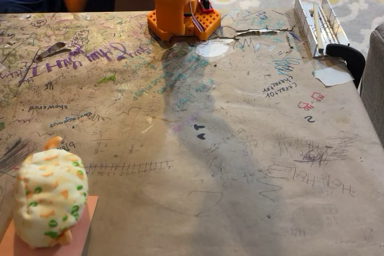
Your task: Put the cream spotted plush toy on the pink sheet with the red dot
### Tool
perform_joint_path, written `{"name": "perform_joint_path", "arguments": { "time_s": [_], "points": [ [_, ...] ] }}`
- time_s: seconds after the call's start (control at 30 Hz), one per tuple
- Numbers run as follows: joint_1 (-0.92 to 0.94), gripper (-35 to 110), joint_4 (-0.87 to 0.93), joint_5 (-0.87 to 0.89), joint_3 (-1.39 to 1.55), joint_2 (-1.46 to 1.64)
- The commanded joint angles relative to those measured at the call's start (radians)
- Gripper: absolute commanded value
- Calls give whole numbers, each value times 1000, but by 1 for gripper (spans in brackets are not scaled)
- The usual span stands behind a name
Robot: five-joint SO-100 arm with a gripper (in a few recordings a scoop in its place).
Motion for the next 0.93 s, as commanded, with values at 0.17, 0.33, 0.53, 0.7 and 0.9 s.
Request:
{"name": "perform_joint_path", "arguments": {
  "time_s": [0.17, 0.33, 0.53, 0.7, 0.9],
  "points": [
    [-100, 0, -164, 155, 403, 140],
    [-117, 0, -229, 190, 646, 448],
    [-296, 0, -66, 187, 879, 1074],
    [-425, 0, -55, 221, 953, 1161],
    [-443, 0, -5, 222, 968, 1258]
  ]
}}
